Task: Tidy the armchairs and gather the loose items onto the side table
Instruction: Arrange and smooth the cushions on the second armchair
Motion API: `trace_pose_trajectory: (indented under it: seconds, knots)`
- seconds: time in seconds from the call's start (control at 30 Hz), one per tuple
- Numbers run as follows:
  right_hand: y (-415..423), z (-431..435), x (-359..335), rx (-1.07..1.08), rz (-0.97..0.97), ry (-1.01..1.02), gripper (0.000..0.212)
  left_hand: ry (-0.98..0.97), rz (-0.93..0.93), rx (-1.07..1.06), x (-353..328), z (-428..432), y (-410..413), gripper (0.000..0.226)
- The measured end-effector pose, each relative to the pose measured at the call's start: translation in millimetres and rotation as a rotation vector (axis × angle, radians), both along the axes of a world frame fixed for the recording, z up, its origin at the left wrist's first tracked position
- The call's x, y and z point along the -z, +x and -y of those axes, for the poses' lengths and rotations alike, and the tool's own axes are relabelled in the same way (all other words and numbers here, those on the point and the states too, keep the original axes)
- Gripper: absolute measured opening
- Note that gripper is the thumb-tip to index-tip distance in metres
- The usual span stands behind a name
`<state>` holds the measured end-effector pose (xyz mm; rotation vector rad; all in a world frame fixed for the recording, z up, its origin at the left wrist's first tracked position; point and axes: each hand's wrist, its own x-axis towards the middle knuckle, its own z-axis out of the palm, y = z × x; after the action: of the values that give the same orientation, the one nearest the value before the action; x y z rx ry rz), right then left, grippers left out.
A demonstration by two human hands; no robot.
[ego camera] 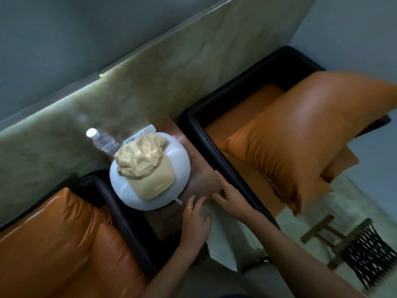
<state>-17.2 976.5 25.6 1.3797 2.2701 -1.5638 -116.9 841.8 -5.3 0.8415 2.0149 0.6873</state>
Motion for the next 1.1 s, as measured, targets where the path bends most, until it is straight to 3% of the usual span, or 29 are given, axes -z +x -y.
trace_pose_trajectory:
  seconds: [0.23, 0.4, 0.53, 1.1]
  knots:
    - [154, -44, -29, 0.214, -0.077, 0.039, 0.072, 0.12, -0.039, 0.161, -22, -81, 124, 0.051]
    - [269, -75, -46, 0.337, -0.191, 0.08, 0.068, 0.171, -0.053, 0.125, -42, -125, 218, 0.05]
    - [329, -111, -48, 0.308, -0.175, 0.134, 0.067, 0.213, -0.086, 0.059, -51, -152, 267, 0.049]
    - [341, -291, -37, 0.06, -0.167, 0.247, 0.061, 0.28, -0.244, 0.025, -69, -292, 307, 0.048]
